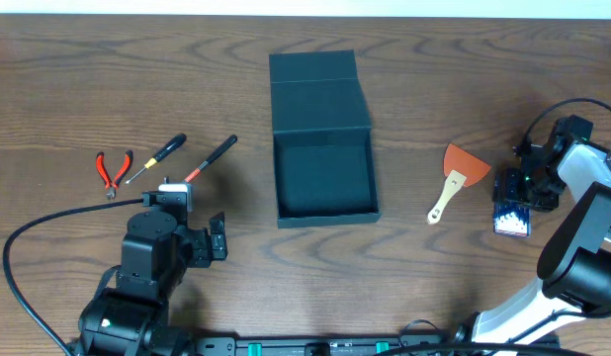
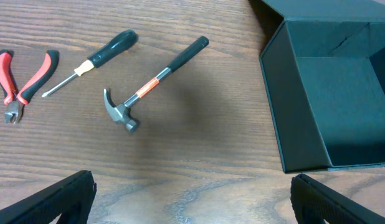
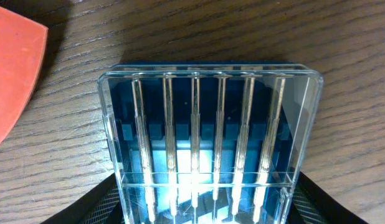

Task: Pack container
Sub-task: 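Close the right gripper on the screwdriver case and lift it, then carry the case into the green box and release it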

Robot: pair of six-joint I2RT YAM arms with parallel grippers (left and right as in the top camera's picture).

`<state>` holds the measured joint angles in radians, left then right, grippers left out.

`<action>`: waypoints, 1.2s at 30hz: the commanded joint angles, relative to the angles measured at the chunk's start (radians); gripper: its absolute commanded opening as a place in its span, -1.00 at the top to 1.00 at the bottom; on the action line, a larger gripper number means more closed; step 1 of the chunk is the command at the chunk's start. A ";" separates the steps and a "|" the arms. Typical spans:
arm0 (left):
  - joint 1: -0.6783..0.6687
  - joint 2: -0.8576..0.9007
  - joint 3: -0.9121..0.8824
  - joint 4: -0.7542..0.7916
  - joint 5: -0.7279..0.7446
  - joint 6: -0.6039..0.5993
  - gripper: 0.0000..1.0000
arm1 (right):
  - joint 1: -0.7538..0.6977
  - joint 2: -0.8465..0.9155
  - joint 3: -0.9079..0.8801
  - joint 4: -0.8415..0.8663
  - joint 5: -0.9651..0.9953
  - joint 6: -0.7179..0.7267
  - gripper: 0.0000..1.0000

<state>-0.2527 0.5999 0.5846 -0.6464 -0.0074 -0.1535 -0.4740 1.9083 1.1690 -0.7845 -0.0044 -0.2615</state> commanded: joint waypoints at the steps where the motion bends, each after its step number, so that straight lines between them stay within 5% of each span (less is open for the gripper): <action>1: -0.004 0.000 0.024 0.003 -0.012 -0.002 -0.97 | -0.005 0.011 -0.021 -0.001 -0.023 0.014 -0.17; 6: -0.004 0.000 0.024 0.003 -0.012 -0.002 -0.97 | -0.005 0.011 -0.021 0.000 -0.023 0.022 -0.16; 12: -0.004 0.000 0.024 0.003 -0.012 -0.002 -0.97 | -0.005 0.009 -0.005 -0.005 -0.023 0.062 0.41; 15: -0.004 0.000 0.024 0.003 -0.012 -0.002 -0.97 | -0.005 0.000 0.013 -0.018 -0.023 0.075 0.44; 23: -0.004 0.000 0.024 0.003 -0.012 -0.002 -0.97 | -0.003 -0.077 0.053 -0.049 -0.023 0.074 0.98; 36: -0.004 0.000 0.024 0.003 -0.011 -0.002 -0.97 | 0.117 -0.375 0.113 -0.119 -0.056 0.100 0.98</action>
<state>-0.2527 0.5999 0.5846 -0.6464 -0.0074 -0.1535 -0.4171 1.6119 1.2297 -0.8925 -0.0254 -0.1799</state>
